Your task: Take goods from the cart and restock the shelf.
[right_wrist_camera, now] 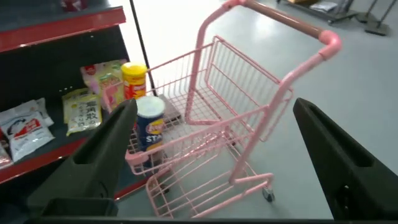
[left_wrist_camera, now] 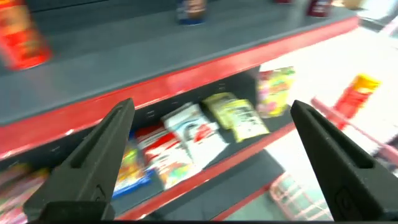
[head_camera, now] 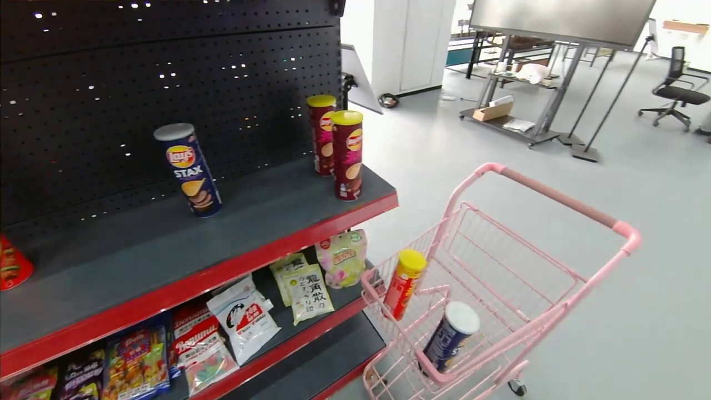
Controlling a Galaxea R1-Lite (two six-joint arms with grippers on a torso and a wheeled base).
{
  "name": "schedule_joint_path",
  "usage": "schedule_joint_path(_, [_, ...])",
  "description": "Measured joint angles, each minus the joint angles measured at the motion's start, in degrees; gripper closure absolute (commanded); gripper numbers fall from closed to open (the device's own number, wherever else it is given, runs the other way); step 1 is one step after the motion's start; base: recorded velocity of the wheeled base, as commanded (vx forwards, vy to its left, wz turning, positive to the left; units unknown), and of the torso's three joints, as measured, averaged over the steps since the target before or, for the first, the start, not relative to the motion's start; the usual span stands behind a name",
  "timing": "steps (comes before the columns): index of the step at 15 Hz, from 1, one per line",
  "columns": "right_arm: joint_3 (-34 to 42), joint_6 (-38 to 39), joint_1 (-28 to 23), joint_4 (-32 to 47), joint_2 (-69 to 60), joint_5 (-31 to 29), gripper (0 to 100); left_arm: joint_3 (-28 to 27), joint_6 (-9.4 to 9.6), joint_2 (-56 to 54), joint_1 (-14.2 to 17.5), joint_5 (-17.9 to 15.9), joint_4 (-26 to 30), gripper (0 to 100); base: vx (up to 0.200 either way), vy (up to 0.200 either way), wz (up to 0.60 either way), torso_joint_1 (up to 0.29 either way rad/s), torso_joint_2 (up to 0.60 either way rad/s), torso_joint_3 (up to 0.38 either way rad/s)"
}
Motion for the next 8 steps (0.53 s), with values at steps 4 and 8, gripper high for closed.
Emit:
schedule_joint_path(4, [0.0, -0.1, 0.0, 0.1, 0.0, -0.1, 0, 0.0, 0.00, 0.0, -0.1, 0.0, 0.0, 0, 0.000, 0.000, 0.00, 0.000, 0.00, 0.000])
schedule_joint_path(8, [0.0, 0.0, 0.0, 0.1, 0.0, -0.2, 0, 0.0, 0.00, 0.0, 0.0, 0.0, 0.0, 0, 0.000, 0.000, 0.00, -0.131, 0.28, 0.164])
